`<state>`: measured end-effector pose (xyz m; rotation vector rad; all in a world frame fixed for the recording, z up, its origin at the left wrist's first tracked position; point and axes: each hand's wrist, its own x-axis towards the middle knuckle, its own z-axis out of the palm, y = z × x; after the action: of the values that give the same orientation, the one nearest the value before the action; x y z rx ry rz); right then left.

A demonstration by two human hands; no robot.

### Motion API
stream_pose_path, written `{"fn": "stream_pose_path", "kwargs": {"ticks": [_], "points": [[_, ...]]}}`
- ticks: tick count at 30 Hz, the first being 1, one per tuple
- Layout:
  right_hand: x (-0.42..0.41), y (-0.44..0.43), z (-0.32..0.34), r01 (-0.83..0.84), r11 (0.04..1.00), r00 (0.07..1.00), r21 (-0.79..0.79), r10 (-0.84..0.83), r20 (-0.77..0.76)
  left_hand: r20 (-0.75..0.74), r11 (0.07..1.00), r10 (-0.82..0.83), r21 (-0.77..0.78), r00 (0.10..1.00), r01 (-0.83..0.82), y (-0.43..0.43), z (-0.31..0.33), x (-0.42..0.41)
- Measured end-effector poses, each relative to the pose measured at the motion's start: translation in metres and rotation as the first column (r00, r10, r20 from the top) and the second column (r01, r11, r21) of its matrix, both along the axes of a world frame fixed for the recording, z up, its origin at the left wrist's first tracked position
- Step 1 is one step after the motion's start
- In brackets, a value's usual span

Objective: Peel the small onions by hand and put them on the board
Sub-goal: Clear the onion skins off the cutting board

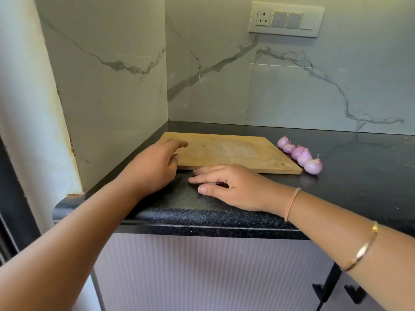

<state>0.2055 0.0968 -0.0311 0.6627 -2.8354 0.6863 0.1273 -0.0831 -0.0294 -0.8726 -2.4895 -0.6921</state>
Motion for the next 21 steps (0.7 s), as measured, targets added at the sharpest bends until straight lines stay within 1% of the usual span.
{"fn": "stream_pose_path", "kwargs": {"ticks": [3, 5, 6, 8, 10, 11, 12, 13, 15, 16, 18, 19, 21], "points": [[0.004, 0.005, -0.001, 0.042, 0.999, 0.992, -0.013, -0.043, -0.116, 0.009, 0.994, 0.08, -0.079, 0.997, -0.079, -0.004, -0.003, 0.015], [0.01, 0.012, -0.002, 0.044, 0.998, 0.989, -0.051, -0.051, -0.137, 0.02, 0.99, 0.13, -0.054, 0.991, -0.129, -0.008, -0.006, 0.028], [0.014, 0.015, -0.002, 0.043, 0.994, 0.992, -0.097, -0.055, -0.117, 0.026, 0.989, 0.146, -0.019, 0.989, -0.146, -0.01, -0.009, 0.035], [0.019, 0.022, -0.002, 0.051, 0.97, 0.997, -0.237, -0.064, -0.046, 0.015, 0.98, 0.186, 0.07, 0.983, -0.186, -0.014, -0.017, 0.051], [0.021, 0.026, 0.0, 0.096, 0.934, 0.995, -0.344, -0.093, 0.025, -0.093, 0.962, 0.251, 0.133, 0.964, -0.237, -0.013, -0.026, 0.067], [0.022, 0.025, 0.0, 0.131, 0.928, 0.991, -0.348, -0.118, 0.059, -0.162, 0.959, 0.269, 0.134, 0.95, -0.248, -0.011, -0.032, 0.074], [0.022, 0.023, 0.001, 0.166, 0.936, 0.986, -0.311, -0.147, 0.082, -0.225, 0.96, 0.272, 0.13, 0.936, -0.248, -0.008, -0.037, 0.079], [0.023, 0.019, 0.002, 0.195, 0.952, 0.98, -0.237, -0.179, 0.089, -0.272, 0.96, 0.275, 0.134, 0.922, -0.247, -0.006, -0.042, 0.083], [0.023, 0.008, 0.003, 0.219, 0.971, 0.975, -0.097, -0.213, 0.066, -0.326, 0.951, 0.302, 0.164, 0.896, -0.261, -0.001, -0.052, 0.086], [0.024, 0.001, 0.004, 0.205, 0.975, 0.978, -0.088, -0.201, 0.056, -0.335, 0.946, 0.315, 0.186, 0.888, -0.266, 0.001, -0.056, 0.088], [0.022, -0.013, 0.004, 0.169, 0.978, 0.985, -0.123, -0.165, 0.04, -0.348, 0.936, 0.332, 0.238, 0.877, -0.259, 0.004, -0.062, 0.092], [0.018, -0.019, 0.004, 0.152, 0.982, 0.988, -0.109, -0.151, 0.02, -0.351, 0.933, 0.333, 0.26, 0.875, -0.25, 0.006, -0.064, 0.094], [0.01, -0.028, 0.003, 0.116, 0.993, 0.993, 0.005, -0.116, -0.021, -0.357, 0.933, 0.313, 0.291, 0.88, -0.213, 0.009, -0.07, 0.098]]}}
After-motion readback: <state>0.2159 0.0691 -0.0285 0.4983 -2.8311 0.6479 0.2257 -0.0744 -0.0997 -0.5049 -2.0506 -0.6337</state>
